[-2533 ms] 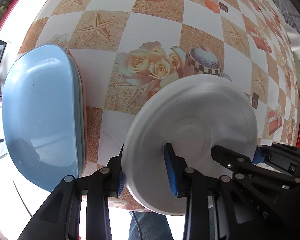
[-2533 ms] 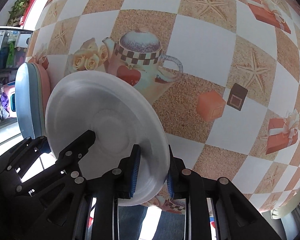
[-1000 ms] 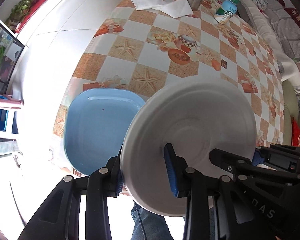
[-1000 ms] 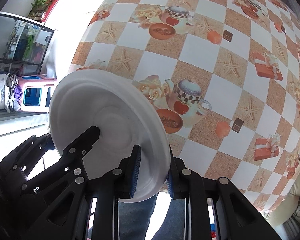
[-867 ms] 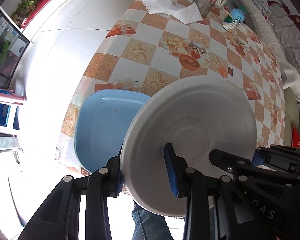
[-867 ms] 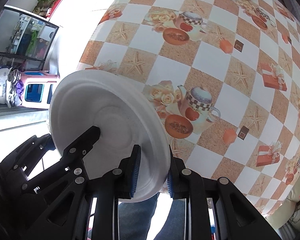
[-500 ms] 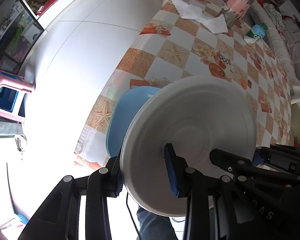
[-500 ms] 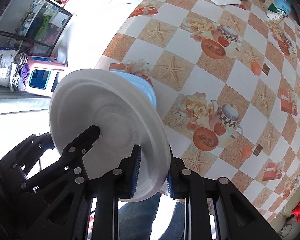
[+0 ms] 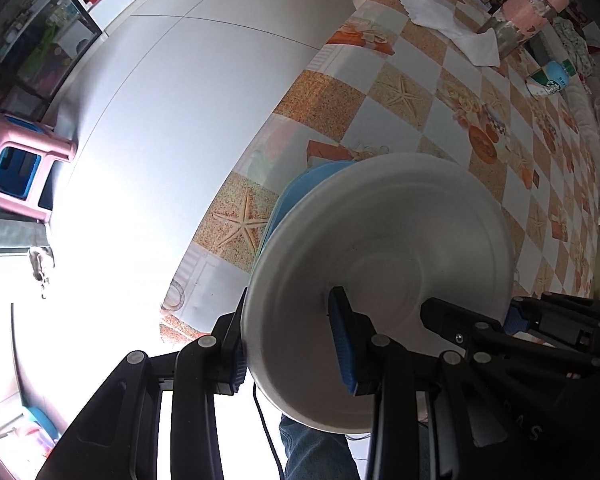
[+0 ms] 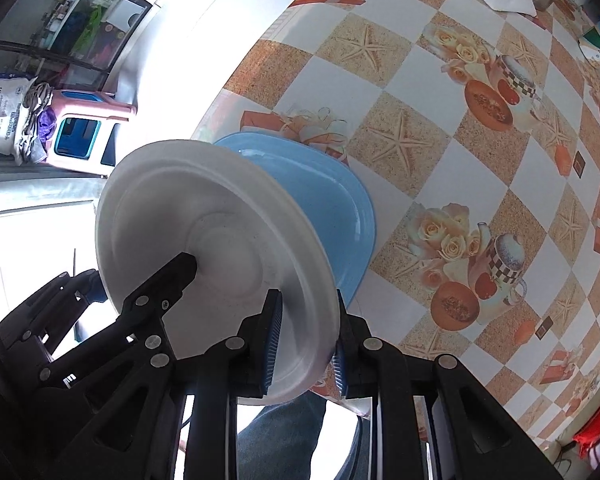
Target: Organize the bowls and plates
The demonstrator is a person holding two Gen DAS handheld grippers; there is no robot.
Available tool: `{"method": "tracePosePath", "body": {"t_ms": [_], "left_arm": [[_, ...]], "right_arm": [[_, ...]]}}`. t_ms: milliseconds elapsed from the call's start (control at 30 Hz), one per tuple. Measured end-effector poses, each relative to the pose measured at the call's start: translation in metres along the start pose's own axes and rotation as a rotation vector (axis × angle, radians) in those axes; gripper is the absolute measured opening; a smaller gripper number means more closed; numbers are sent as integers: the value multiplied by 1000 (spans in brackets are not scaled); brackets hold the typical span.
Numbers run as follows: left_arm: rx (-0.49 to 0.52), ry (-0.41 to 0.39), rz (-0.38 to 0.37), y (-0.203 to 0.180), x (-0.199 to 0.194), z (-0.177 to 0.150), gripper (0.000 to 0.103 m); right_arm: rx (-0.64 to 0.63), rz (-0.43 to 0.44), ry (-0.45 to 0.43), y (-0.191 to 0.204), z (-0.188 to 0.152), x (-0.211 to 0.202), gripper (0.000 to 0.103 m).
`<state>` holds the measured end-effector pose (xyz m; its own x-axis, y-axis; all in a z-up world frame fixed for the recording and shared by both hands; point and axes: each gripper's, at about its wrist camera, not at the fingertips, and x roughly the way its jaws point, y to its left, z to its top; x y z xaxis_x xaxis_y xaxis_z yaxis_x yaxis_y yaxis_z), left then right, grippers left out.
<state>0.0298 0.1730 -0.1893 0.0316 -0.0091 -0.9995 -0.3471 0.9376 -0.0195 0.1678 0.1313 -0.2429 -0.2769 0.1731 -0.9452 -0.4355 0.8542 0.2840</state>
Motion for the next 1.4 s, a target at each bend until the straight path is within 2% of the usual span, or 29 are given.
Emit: {"method": "tracePosePath", "body": {"t_ms": [167,267,333,400,433,500,533,567,600,633,667,733,800,933,1000,1400], "left_arm": [[4,12,3,2,11,2,38],[4,7,8,4,12,0,48],[4,-9,35,4,10,-2,65],[6,-27,63,5,7,-3,74],[5,-31,74,6,5,-4,75],[0,-31,101,10,3,-6,77],[-3,-40,100,13,1,-6,84],[-6,-54,90,15,-2,-9,85],[-8,-69,83,17,-5,-10,88],[-9,-86,79,18,-8,-12,95],[-8,-104,82,18,-11,-13,100],[8,-125,100,15,-15,-15,103],[27,-117,84,13,-17,-16,103],[61,-108,75,6,-22,-26,103],[71,-120,89,2,-31,-30,103],[52,-133,105,4,-55,-48,103]], "right_arm": [[1,-4,4,-2,5,12,26],[-1,-19,-1,-3,4,13,26],[5,-14,-6,-5,3,10,26],[8,-22,-10,-8,3,7,26],[9,-16,-10,-10,3,5,26],[15,-19,-14,-14,4,0,37],[17,-52,-24,-16,3,-4,60],[20,-79,-42,-20,2,-8,80],[23,-78,-62,-24,1,-13,86],[28,-55,-73,-27,0,-18,93],[36,-40,-73,-29,0,-21,96],[51,-28,-74,-33,-2,-27,102],[52,-39,-85,-33,-4,-33,102],[19,-113,-112,-24,-14,-43,102],[5,-136,-119,-19,-17,-47,102],[-20,-139,-147,-6,-22,-64,102]]}}
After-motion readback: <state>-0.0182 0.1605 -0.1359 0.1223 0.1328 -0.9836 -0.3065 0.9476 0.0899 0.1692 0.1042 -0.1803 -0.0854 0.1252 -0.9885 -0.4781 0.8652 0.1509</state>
